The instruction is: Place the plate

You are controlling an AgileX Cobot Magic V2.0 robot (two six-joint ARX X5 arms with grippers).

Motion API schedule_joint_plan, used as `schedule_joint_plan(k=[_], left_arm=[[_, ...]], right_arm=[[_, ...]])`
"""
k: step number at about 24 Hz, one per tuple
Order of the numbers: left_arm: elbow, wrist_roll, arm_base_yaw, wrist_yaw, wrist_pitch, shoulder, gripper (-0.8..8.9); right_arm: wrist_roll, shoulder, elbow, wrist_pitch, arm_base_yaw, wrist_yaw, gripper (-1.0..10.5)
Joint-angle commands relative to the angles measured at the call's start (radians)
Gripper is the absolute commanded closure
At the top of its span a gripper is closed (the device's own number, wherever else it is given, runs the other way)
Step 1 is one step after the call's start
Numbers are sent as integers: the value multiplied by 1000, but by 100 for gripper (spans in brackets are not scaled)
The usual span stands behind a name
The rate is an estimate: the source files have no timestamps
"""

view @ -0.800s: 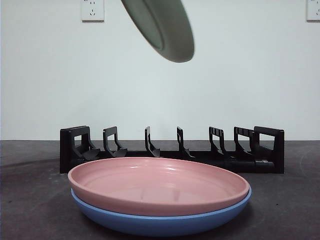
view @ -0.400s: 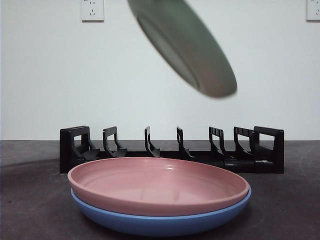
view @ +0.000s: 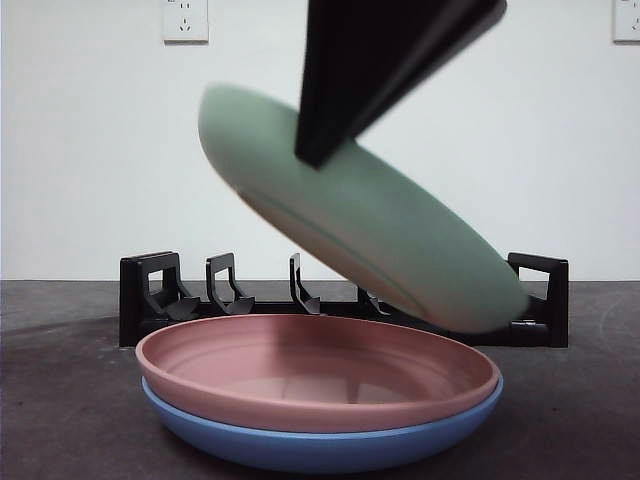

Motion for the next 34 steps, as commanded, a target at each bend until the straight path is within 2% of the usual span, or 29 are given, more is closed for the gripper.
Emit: schedule_joint_plan(k=[1, 20, 23, 27, 34], left_arm=[[14, 3, 0, -2, 11, 4, 595], [14, 5, 0, -2, 11, 5, 595], [14, 4, 0, -2, 11, 5, 595], [14, 4, 0, -2, 11, 5, 595], [14, 4, 0, -2, 10, 5, 595]], right_arm=[[-40, 42, 15, -16, 14, 5, 934], [-241, 190, 15, -3, 15, -3, 934], [-250, 190, 15, -7, 15, -30, 932], [-250, 190, 15, -11, 18, -51, 856], [-249, 190, 15, -15, 21, -55, 855]])
